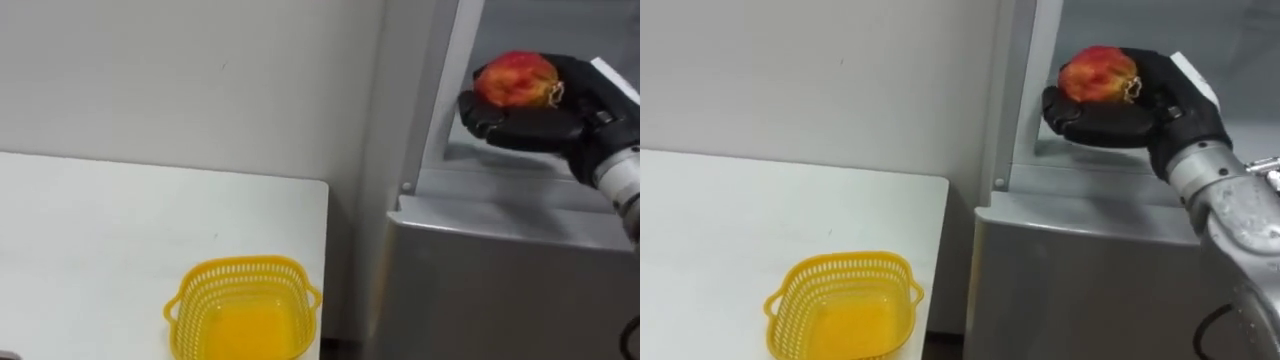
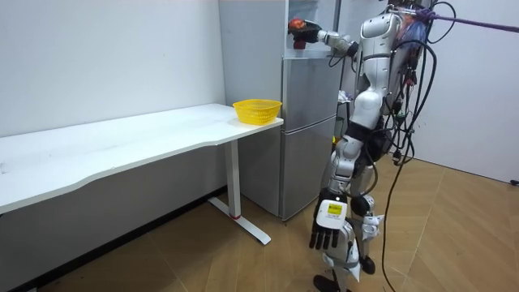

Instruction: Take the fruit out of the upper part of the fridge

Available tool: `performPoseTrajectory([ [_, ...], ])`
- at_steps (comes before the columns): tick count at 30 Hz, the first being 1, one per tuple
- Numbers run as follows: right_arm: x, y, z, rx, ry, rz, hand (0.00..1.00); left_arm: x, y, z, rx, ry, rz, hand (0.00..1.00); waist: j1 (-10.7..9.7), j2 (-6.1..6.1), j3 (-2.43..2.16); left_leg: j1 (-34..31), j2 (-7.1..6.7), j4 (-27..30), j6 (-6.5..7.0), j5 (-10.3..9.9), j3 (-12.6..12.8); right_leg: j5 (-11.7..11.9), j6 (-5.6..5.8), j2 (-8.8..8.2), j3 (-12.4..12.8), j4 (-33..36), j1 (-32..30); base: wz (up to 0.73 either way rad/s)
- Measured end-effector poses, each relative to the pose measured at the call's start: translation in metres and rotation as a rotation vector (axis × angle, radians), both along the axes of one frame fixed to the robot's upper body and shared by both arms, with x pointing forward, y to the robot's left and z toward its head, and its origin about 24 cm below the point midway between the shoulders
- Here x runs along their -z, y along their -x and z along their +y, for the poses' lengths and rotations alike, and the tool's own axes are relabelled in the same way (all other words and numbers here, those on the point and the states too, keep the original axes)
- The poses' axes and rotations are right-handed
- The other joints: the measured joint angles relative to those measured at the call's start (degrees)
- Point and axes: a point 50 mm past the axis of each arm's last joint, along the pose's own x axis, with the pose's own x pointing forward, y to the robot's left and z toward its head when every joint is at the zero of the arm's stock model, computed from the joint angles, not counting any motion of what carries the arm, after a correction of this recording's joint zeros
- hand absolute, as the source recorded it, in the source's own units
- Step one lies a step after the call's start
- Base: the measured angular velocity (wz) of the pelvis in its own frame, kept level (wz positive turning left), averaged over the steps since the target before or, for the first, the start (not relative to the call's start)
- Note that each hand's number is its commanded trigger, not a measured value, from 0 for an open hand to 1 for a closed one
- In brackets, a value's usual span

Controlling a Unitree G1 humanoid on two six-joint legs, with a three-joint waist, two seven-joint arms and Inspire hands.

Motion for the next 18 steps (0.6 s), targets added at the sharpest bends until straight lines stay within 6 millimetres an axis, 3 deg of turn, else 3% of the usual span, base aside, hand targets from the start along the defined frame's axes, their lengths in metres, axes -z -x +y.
performPoseTrajectory([
  [6, 0.003, 0.021, 0.003, 0.021, 0.028, -0.066, 1.0, 0.003, 0.009, -0.006, -0.01, 0.006, 0.009, 0.0, -0.4, 0.66, 0.29, 0.1, -0.02, -0.7, 0.02, 0.0, 0.4, 0.1, 0.03, 0.06, 0.9, 0.1, -0.3, -0.04],
  [9, -0.009, 0.03, 0.005, 0.054, 0.004, -0.154, 1.0, 0.003, 0.021, -0.007, -0.02, 0.009, 0.036, 0.0, -1.7, 1.09, -0.09, 0.1, 0.01, -0.8, -0.03, 0.0, 0.5, 0.1, 0.02, 0.06, 0.8, 0.1, -0.4, 0.0],
  [12, -0.03, 0.055, 0.014, 0.045, -0.002, -0.33, 1.0, 0.003, 0.021, -0.009, -0.007, 0.002, 0.033, 0.0, -2.2, 1.34, -0.26, 0.2, 0.05, -0.8, -0.04, 0.1, 0.9, 0.1, 0.03, 0.11, 1.1, 0.0, -0.6, -0.06],
  [18, -0.05, 0.083, 0.025, 0.024, 0.023, -0.537, 1.0, 0.002, 0.012, -0.005, 0.03, -0.036, -0.013, 0.0, -3.1, 1.03, -0.44, 0.4, 0.09, -0.9, -0.03, 0.0, 1.2, 0.1, 0.03, 0.17, 1.3, 0.0, -0.5, -0.02],
])
